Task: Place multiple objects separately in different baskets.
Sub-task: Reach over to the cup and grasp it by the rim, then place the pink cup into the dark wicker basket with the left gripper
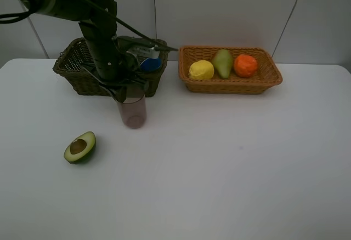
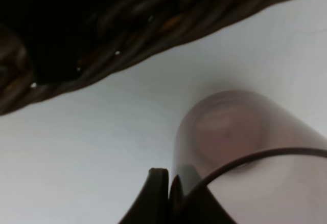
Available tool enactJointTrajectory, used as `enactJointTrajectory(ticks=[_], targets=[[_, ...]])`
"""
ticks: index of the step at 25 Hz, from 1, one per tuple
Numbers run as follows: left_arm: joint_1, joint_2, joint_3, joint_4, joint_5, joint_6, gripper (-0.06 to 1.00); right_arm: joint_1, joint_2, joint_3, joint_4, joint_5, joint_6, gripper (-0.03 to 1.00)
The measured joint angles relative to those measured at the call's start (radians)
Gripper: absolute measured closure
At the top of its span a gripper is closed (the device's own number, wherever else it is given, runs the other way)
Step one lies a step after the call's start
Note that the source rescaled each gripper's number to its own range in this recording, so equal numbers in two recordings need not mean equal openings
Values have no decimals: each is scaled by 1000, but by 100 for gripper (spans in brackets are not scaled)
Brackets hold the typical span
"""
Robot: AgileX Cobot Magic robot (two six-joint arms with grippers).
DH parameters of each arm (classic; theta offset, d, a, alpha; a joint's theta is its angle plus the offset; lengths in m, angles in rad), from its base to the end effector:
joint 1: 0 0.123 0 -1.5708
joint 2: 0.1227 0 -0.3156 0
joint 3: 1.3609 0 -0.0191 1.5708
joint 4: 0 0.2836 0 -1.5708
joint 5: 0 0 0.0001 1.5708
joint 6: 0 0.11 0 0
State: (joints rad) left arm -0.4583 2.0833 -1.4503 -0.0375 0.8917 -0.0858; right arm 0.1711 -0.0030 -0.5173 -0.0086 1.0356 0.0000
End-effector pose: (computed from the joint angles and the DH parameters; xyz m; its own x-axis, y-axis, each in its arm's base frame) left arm 0.4058 -0.2038 0.1372 -0.9321 0.3382 -0.1293 0.3461 0.9372 -0.0433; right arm 0.0087 0.0007 0.2925 -0.4083 -0.0750 -0.9097 -0.1654 0.9862 -0.0071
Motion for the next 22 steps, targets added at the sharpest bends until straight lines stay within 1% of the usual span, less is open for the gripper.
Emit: enactJointTrajectory(ticks=[3, 8, 12, 22], targets=[[0, 0, 0, -12, 0, 0, 94, 0, 0, 0, 0, 0, 0, -3], [0, -3, 0, -58, 9, 13, 94, 0, 0, 0, 0, 0, 0, -3], [0, -34, 0, -85, 32, 19, 94, 0, 0, 0, 0, 0, 0, -3], [0, -153, 0, -100, 112, 19, 94, 0, 0, 0, 0, 0, 0, -3]])
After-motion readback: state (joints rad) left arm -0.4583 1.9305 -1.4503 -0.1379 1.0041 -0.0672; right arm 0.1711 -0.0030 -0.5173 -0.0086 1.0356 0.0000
